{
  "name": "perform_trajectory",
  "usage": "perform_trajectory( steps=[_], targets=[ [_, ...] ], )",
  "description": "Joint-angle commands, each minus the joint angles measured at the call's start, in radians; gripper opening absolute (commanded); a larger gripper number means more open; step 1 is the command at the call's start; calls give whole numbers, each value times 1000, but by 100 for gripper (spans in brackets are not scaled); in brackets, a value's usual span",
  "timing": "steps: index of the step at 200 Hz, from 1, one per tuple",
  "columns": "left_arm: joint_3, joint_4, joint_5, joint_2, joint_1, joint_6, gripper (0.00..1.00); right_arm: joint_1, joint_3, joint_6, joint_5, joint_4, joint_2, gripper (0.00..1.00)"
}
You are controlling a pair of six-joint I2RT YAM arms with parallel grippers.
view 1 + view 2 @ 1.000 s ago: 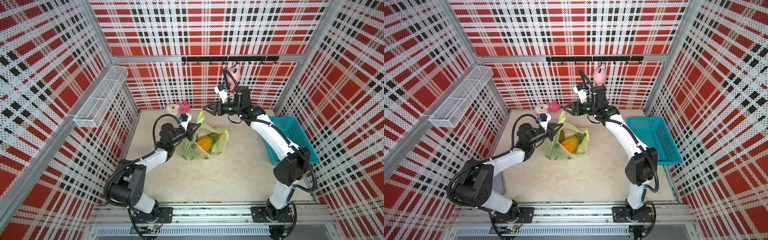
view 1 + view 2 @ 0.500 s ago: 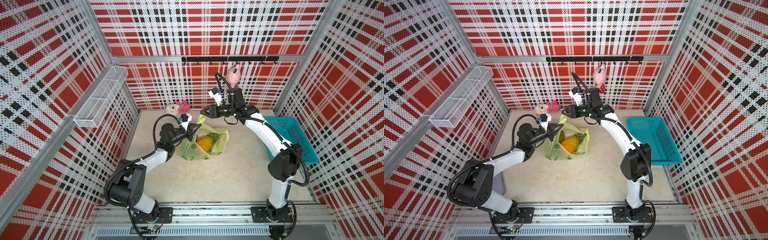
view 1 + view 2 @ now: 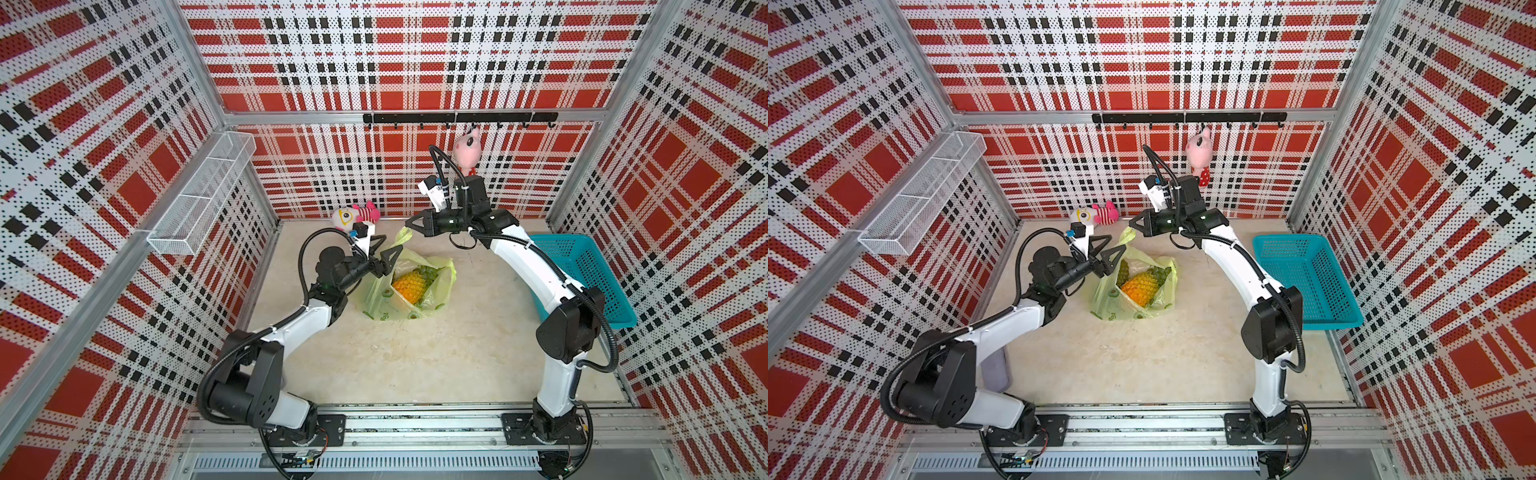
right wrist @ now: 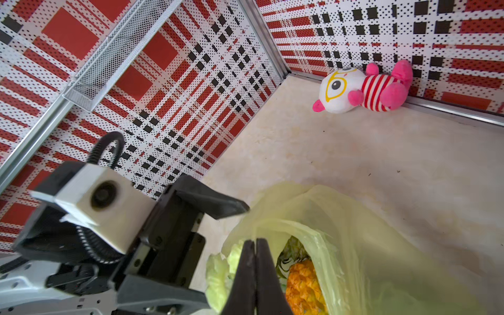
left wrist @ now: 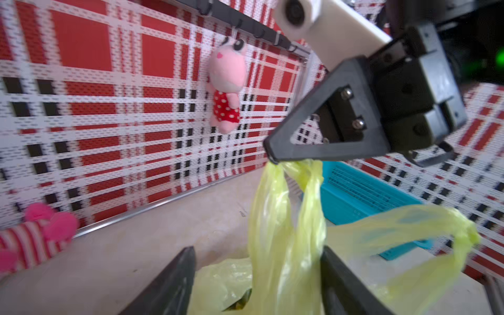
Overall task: Place the pineapple into a plastic bag & tie a knot
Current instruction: Cross the plastic bag at the center of the board.
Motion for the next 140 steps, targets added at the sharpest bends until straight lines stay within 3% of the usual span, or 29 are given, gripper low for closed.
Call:
perform_trajectory(
  steps=[1, 22, 39, 91, 140],
  targets=[
    [17, -210, -292, -111, -81, -2, 84, -44, -16, -32, 15, 1, -20, 0],
    [44, -339, -443, -169, -168, -20, 88, -62, -9, -39, -2, 4, -8, 0],
    [94, -420, -491, -176, -233, -95, 89, -70, -2, -40, -7, 7, 0, 0],
    [243, -524, -488, -83, -422, -340, 86, -74, 15, -33, -8, 7, 22, 0],
    [295, -566, -446, -1, -502, -466, 79, -74, 26, -30, -3, 3, 26, 0]
  ],
)
